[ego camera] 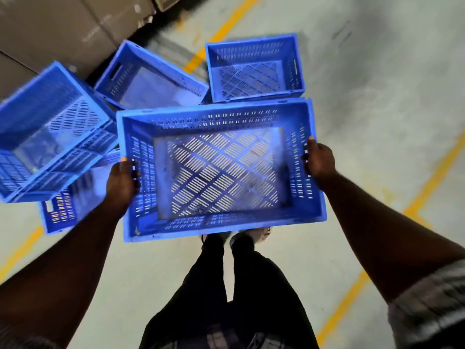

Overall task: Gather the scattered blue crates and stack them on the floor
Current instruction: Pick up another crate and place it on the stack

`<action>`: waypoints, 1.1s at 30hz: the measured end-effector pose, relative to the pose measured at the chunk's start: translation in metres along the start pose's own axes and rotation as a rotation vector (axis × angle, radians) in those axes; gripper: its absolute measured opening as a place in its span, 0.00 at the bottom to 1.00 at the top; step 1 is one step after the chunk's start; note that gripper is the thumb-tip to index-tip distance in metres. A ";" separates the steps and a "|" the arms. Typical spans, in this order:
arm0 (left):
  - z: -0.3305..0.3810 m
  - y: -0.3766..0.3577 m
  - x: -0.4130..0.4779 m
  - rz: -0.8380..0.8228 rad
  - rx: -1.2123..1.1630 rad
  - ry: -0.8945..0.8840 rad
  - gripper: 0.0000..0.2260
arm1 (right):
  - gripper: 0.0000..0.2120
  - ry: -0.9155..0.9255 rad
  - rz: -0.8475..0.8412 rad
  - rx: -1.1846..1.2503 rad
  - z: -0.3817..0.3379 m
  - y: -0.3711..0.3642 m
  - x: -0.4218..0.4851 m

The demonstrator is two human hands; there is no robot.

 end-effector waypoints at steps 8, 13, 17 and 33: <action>0.076 -0.049 -0.040 -0.041 0.045 -0.049 0.15 | 0.33 0.034 0.108 -0.098 0.002 0.092 -0.019; 0.126 -0.122 -0.078 -0.149 0.105 -0.158 0.17 | 0.29 0.012 0.203 -0.058 0.010 0.181 -0.020; 0.168 -0.191 -0.091 -0.209 0.176 -0.211 0.19 | 0.28 -0.036 0.311 0.032 0.033 0.247 -0.019; 0.300 -0.511 -0.089 -0.613 0.423 -0.253 0.16 | 0.22 -0.351 0.497 0.215 0.106 0.424 0.049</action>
Point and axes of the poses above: each hand's wrist, its own x-axis towards the middle knuckle, its own y-axis out of the back of the hand, z = x × y, the point moved 3 cm from there along x, towards the middle knuckle, and after that the axes turned 2 degrees about x, right-handed, at the moved point
